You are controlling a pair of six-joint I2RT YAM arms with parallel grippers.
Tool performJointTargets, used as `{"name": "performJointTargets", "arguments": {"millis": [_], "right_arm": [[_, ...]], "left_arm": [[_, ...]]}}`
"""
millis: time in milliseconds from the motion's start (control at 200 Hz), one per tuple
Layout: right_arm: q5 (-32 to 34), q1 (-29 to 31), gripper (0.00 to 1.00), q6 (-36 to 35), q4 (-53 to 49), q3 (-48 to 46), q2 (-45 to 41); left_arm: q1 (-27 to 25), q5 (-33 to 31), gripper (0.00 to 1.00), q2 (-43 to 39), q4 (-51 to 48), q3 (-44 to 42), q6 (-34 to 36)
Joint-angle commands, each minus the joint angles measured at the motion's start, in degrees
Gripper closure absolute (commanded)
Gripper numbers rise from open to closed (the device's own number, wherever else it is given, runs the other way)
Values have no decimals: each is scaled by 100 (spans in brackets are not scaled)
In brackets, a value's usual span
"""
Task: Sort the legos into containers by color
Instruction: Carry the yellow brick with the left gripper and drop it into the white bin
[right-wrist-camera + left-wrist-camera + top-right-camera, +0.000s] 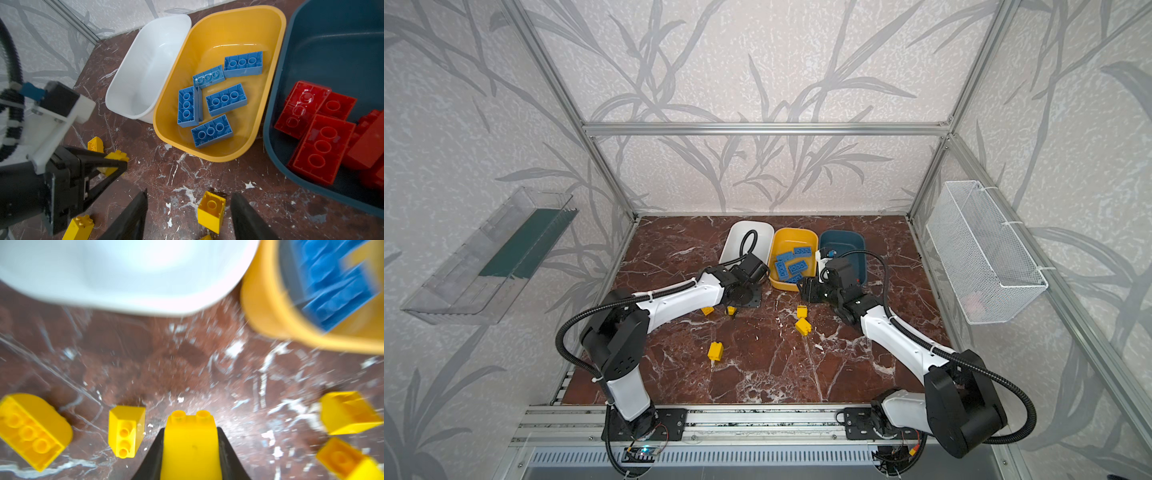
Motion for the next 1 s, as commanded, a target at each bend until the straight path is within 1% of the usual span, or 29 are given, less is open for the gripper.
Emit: {"name": "performJointTargets", "arguments": {"millis": [0, 215, 335, 470, 635, 850, 925, 995], "right_arm": [[228, 103, 35, 96, -233, -24, -261], [751, 228, 33, 385, -521, -412, -690], [998, 249, 33, 445, -628, -693, -993], [1132, 263, 32, 453, -862, -876, -1235], [1191, 348, 31, 493, -1018, -1069, -1395], [1589, 426, 29, 623, -1202, -1109, -1273], [1781, 535, 28, 698, -1221, -1099, -1212], [1981, 663, 27, 764, -1162, -1101, -1139]], "left_arm": [[114, -389, 73, -12, -460, 611, 236], [517, -356, 73, 615, -871, 1804, 488], [698, -328, 73, 1115, -1105, 2487, 655], [817, -337, 72, 1723, -1415, 3302, 782], [981, -283, 71, 2334, -1718, 4066, 879], [1143, -215, 67, 2792, -2037, 4773, 971], [1157, -225, 64, 2822, -2041, 4838, 1009], [1164, -225, 59, 2813, -2041, 4812, 977]]}}
